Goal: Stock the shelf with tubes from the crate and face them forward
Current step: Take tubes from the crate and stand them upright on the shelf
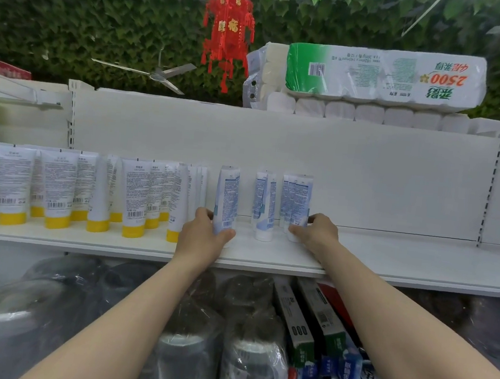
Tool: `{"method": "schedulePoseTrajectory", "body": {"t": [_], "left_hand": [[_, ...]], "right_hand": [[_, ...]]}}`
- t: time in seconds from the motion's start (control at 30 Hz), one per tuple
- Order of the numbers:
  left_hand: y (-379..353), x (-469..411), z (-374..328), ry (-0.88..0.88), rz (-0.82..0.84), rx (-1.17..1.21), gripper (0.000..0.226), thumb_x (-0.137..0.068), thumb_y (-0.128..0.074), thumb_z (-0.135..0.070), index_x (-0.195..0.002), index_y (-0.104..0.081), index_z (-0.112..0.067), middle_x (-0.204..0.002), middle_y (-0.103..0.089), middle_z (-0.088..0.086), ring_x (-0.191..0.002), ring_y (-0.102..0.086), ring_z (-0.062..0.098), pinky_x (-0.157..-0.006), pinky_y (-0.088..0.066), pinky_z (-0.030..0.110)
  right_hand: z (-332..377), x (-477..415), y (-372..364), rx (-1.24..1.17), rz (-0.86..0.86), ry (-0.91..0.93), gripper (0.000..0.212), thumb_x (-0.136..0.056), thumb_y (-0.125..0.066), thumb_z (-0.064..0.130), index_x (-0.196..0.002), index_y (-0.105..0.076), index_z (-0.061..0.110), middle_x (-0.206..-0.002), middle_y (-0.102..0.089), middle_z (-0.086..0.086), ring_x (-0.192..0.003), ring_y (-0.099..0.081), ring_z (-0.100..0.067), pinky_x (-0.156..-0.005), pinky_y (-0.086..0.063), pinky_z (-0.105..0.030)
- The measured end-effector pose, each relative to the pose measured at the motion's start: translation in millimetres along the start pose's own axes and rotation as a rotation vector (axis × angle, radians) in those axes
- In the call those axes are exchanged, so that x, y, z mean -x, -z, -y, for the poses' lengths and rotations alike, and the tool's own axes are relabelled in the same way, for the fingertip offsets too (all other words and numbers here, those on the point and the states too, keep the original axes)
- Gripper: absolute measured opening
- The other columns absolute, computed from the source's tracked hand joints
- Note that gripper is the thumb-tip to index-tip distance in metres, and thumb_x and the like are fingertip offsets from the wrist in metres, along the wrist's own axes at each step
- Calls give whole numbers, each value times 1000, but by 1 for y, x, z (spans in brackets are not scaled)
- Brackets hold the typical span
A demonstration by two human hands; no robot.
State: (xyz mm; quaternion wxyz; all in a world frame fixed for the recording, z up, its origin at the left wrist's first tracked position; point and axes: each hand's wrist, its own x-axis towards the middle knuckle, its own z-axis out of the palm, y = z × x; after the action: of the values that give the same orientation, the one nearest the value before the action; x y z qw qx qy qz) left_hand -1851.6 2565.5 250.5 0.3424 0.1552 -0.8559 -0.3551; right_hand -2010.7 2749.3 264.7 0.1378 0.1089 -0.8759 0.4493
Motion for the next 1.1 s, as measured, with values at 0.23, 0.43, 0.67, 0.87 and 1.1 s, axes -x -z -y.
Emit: {"method": "schedulePoseTrajectory", "body": {"t": [0.23, 0.43, 0.67, 0.87, 1.1], "left_hand": [[3, 11, 2, -90, -34, 126, 67, -86, -71, -32, -138, -35, -12, -145, -47, 6, -128, -50, 26, -101, -45, 36], [6, 28, 2, -129, -161, 298, 71, -85, -73, -29, -143, -35, -11, -147, -43, 6, -134, -42, 23, -108, -34, 34], [-25, 95, -37, -231, -309, 251, 61, -83, -73, -24, -135, -42, -11, -138, -42, 7, -131, -36, 22, -111, -29, 34], [-89, 168, -118, -305, -156, 227, 57, -85, -72, -27, -134, -46, -18, -138, -41, 2, -130, -34, 17, -103, -25, 23], [-213, 276, -216, -235, 157, 234, 59, -78, -78, -20, -130, -49, -23, -128, -39, 6, -121, -42, 23, -99, -36, 30]], "right_hand": [[0, 24, 16, -46, -128, -2, 71, -82, -75, 39, -138, -41, 11, -131, -56, -10, -121, -52, -27, -92, -45, -35], [-23, 63, 58, 57, -212, 24, 60, -87, -70, 35, -136, -43, 15, -130, -57, -9, -121, -51, -27, -94, -46, -36], [-69, 123, 150, 221, -224, 90, 58, -86, -71, 29, -136, -45, 18, -120, -60, -9, -92, -51, -20, -81, -45, -34], [-130, 165, 243, 382, -151, 116, 53, -82, -76, 32, -127, -50, 23, -120, -60, -8, -104, -58, -26, -86, -50, -39], [-243, 219, 352, 636, -17, 79, 60, -76, -80, 33, -128, -51, 28, -122, -55, -8, -113, -53, -28, -91, -49, -40]]}}
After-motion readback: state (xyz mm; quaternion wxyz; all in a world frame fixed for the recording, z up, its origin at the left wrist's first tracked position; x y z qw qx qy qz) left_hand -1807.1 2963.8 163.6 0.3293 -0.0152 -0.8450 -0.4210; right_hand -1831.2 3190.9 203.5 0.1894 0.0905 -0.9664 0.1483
